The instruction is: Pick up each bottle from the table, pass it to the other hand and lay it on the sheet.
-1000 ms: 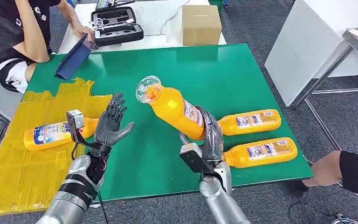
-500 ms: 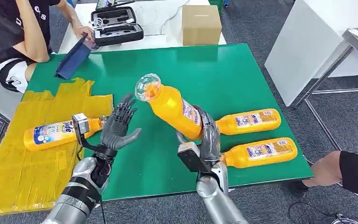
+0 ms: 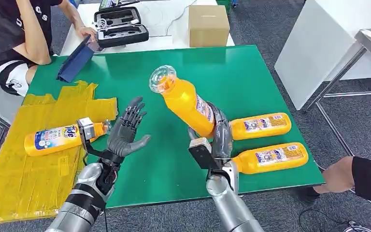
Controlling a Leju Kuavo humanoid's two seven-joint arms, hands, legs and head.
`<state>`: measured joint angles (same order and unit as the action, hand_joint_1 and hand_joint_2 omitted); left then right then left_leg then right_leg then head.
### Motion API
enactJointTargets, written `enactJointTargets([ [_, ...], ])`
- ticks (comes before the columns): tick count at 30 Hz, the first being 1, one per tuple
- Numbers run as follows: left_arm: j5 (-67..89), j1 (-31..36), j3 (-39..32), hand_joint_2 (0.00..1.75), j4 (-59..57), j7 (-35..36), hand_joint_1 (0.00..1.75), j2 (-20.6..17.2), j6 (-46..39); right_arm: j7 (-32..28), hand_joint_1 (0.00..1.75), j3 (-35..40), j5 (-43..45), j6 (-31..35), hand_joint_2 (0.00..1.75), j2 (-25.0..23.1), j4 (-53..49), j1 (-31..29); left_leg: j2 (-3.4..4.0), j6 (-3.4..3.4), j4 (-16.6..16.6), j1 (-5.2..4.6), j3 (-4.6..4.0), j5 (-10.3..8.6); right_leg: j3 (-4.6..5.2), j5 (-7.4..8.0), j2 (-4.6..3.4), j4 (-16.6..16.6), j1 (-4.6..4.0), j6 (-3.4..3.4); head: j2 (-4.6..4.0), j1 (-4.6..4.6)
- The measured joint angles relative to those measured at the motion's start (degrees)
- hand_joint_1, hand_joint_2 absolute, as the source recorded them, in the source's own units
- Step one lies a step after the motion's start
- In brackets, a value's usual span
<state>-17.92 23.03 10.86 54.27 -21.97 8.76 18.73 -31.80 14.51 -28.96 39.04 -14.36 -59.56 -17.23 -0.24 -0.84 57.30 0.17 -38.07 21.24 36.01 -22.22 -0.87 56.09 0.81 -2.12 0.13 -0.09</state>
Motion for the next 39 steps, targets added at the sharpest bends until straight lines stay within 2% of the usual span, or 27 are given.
enactJointTargets([
  [15, -0.59, 1.13, 0.87, 1.75, -0.15, -0.46, 0.00, 0.15, 1.12, 3.78, 1.75, 4.97, -8.53, -3.78, 1.75, -2.19, 11.13, -3.86, 0.01, 0.00, 0.00, 0.01, 0.00, 0.00, 0.01, 0.00, 0.00, 0.00, 0.00, 0.00, 0.00, 0.00],
  [17, -0.92, 1.49, 0.87, 1.75, -0.57, -0.44, 0.00, 0.17, 1.36, 3.98, 1.75, 6.43, -9.40, -5.56, 1.75, -2.95, 13.21, -4.35, 0.01, 0.00, 0.00, 0.01, 0.00, 0.00, 0.02, 0.00, 0.00, 0.01, 0.00, 0.00, 0.00, 0.00],
  [20, -1.07, 1.85, 0.87, 1.75, -1.31, -0.50, 0.00, 0.17, 2.18, 3.63, 1.75, 8.50, -7.87, -12.01, 1.75, -3.32, 15.15, -5.14, 0.01, 0.01, 0.00, 0.01, 0.00, 0.00, 0.02, 0.00, 0.00, 0.01, 0.00, 0.01, 0.00, 0.00],
  [24, -1.51, 2.13, 0.85, 1.75, -2.47, -1.00, 0.00, 0.13, 2.34, 3.63, 1.75, 10.10, -6.73, -15.19, 1.75, -3.32, 16.31, -5.60, 0.01, 0.00, 0.00, 0.01, 0.00, -0.01, 0.03, 0.00, 0.00, 0.00, 0.00, 0.00, 0.00, 0.00],
  [39, -1.60, 2.27, 0.81, 1.75, -3.87, -1.38, 0.00, 0.09, 2.47, 4.31, 1.75, 11.65, -6.69, -16.22, 1.75, -2.64, 17.62, -6.40, 0.01, 0.00, 0.00, 0.01, 0.00, 0.00, 0.03, 0.00, 0.00, 0.01, 0.00, 0.00, 0.00, 0.00],
])
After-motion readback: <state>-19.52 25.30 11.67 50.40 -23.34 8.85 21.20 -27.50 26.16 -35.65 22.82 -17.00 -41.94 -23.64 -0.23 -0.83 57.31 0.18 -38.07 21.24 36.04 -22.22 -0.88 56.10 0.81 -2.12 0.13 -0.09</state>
